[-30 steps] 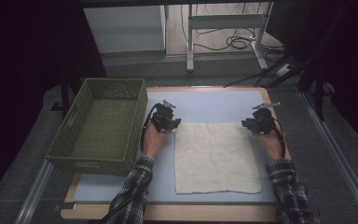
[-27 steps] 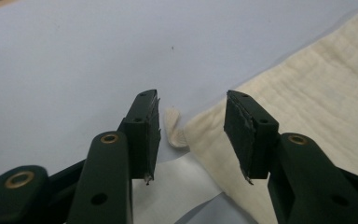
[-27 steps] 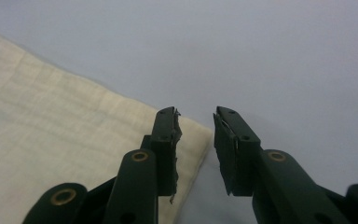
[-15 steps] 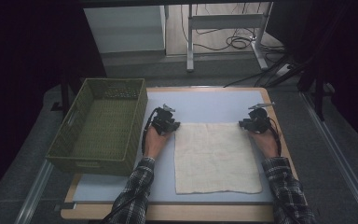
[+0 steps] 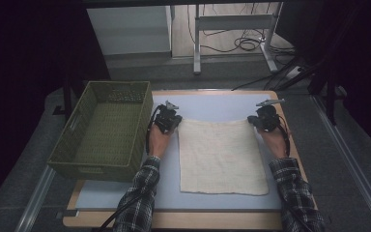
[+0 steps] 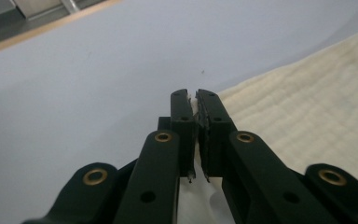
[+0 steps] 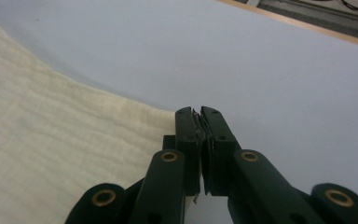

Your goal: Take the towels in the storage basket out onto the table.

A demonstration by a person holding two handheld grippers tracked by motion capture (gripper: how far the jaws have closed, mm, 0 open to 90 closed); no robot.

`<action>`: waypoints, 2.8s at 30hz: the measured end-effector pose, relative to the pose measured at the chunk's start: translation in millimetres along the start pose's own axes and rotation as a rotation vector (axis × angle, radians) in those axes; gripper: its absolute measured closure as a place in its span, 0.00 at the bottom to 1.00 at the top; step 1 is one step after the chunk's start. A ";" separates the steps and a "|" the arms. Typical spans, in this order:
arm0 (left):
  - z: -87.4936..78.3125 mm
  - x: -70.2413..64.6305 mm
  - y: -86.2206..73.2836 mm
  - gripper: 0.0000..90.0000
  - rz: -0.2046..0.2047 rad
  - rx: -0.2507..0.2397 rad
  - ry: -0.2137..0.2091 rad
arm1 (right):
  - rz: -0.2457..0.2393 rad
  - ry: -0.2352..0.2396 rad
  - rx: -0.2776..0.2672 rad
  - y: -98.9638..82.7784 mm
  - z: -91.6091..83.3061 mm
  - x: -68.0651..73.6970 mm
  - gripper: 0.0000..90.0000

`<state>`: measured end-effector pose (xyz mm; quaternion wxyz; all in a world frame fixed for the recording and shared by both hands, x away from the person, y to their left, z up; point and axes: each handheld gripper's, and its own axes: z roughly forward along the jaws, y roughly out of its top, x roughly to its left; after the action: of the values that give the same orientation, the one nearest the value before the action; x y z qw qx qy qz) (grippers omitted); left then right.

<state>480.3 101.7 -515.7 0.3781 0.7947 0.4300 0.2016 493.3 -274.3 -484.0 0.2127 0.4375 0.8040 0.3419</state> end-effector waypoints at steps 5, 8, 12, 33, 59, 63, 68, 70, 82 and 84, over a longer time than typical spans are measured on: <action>-16.4 -8.1 -1.7 0.96 -0.003 -0.033 -0.043 | -0.018 0.000 -0.010 -1.7 -16.1 3.1 0.96; -25.6 -15.8 -3.0 0.96 0.022 -0.038 -0.055 | -0.019 0.010 -0.014 -7.2 -24.9 3.6 0.96; -34.4 -27.1 -7.5 0.96 0.043 -0.037 -0.075 | -0.020 0.026 -0.024 -16.4 -37.1 5.8 0.96; -77.1 -62.1 -56.7 0.96 0.082 -0.046 -0.208 | -0.039 0.131 -0.054 -91.3 -93.5 27.6 0.96; -119.3 -101.3 -107.6 0.96 0.112 -0.075 -0.313 | -0.071 0.204 -0.061 -152.7 -151.8 67.4 0.95; -123.2 -107.9 -113.3 0.96 0.123 -0.073 -0.326 | -0.077 0.203 -0.051 -160.8 -155.1 70.6 0.95; -129.0 -112.5 -119.5 0.95 0.126 -0.077 -0.333 | -0.070 0.210 -0.043 -169.5 -156.4 72.1 0.95; -130.9 -113.1 -122.1 0.96 0.120 -0.081 -0.338 | -0.068 0.212 -0.043 -172.3 -157.3 72.9 0.95; -138.6 -116.9 -128.9 0.95 0.133 -0.077 -0.340 | -0.064 0.227 -0.067 -178.9 -164.1 74.6 0.95; -136.7 -116.8 -133.0 0.95 0.125 -0.068 -0.346 | -0.067 0.234 -0.061 -181.2 -163.9 76.2 0.95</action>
<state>257.3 108.3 -531.7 0.4598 0.8295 0.3011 0.0993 247.0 -338.7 -509.9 0.1419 0.3607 0.8268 0.4075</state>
